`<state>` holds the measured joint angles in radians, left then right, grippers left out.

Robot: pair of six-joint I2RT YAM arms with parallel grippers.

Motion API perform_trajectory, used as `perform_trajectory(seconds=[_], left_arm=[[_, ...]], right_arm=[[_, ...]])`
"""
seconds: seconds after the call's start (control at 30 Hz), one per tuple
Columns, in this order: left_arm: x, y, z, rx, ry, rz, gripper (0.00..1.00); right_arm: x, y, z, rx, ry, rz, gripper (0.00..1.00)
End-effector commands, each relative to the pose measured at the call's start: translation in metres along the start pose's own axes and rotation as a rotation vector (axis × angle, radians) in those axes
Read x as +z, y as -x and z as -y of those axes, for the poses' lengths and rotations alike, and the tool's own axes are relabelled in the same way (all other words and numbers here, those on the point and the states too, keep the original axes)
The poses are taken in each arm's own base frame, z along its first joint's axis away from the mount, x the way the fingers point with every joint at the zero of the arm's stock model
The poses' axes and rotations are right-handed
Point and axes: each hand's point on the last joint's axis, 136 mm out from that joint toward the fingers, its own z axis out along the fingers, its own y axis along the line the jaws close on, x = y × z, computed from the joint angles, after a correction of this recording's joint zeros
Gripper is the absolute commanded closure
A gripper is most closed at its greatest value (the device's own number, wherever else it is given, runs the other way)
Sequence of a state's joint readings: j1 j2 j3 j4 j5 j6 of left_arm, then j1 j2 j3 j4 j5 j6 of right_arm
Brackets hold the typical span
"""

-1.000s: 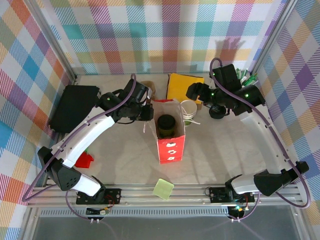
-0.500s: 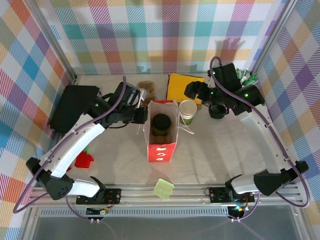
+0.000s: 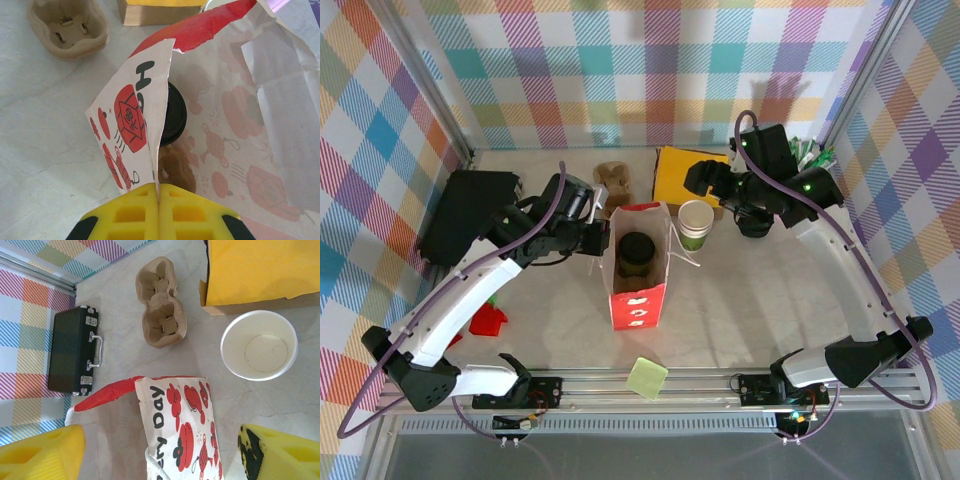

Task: Pack the takeout coffee

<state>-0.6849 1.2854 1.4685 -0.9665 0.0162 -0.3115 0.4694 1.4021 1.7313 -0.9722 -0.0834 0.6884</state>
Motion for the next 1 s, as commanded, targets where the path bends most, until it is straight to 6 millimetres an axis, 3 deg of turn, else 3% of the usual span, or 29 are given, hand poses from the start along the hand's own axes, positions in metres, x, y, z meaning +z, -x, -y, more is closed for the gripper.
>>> perform_trajectory(seconds=[0.0,0.27,0.5,0.8,0.97], left_arm=[[-0.001,0.011,0.001,-0.018,0.003,0.052,1.0],[0.009,0.014,-0.008,-0.036,0.033,0.054,0.99],[0.011,0.02,-0.018,-0.031,0.055,0.06,0.81],[-0.02,0.062,-0.017,0.023,0.085,0.18,0.62],[-0.038,0.087,-0.025,0.005,0.146,0.308,0.58]], right_arm=[[0.0,0.004,0.001,-0.022,-0.002,0.017,0.2],[-0.003,0.003,0.009,-0.038,-0.035,0.024,0.19],[-0.009,0.006,0.021,-0.039,-0.089,0.046,0.17],[-0.028,0.029,0.039,0.002,-0.143,0.123,0.17],[-0.031,0.04,0.044,-0.086,-0.181,0.143,0.16]])
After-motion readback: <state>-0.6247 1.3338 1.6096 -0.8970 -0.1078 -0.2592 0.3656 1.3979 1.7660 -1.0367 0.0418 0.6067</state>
